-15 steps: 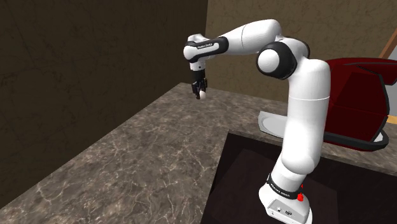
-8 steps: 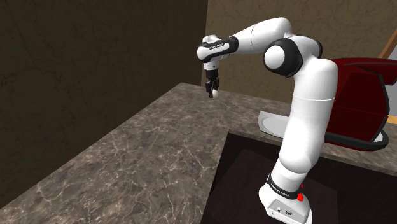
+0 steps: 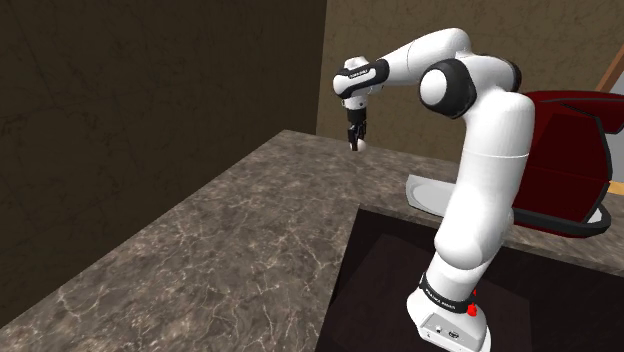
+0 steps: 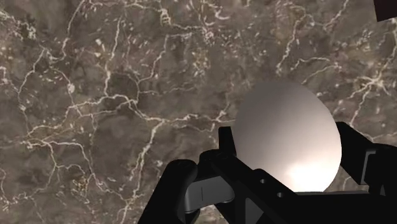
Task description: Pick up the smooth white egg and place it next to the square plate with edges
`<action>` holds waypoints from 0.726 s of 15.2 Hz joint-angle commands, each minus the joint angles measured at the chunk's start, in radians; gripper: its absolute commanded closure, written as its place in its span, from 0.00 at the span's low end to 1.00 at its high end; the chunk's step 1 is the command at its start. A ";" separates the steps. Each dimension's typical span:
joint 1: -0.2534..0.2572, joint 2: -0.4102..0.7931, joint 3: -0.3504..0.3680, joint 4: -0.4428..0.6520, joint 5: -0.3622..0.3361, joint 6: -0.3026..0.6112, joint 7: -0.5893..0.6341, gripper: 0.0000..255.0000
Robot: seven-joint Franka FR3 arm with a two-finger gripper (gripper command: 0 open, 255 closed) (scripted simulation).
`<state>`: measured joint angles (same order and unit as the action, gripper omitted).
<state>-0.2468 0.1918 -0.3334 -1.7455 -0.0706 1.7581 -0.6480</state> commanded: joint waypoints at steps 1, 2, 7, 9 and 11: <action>-0.026 -0.004 -0.019 -0.001 -0.005 0.002 -0.044 1.00; -0.039 -0.001 -0.028 0.002 -0.006 0.005 -0.067 1.00; -0.110 0.031 -0.073 0.036 -0.003 0.015 -0.181 1.00; -0.141 0.051 -0.089 0.058 0.002 0.017 -0.228 1.00; -0.173 0.075 -0.105 0.086 0.010 0.017 -0.276 1.00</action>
<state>-0.4030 0.2552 -0.4301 -1.6753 -0.0644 1.7768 -0.8973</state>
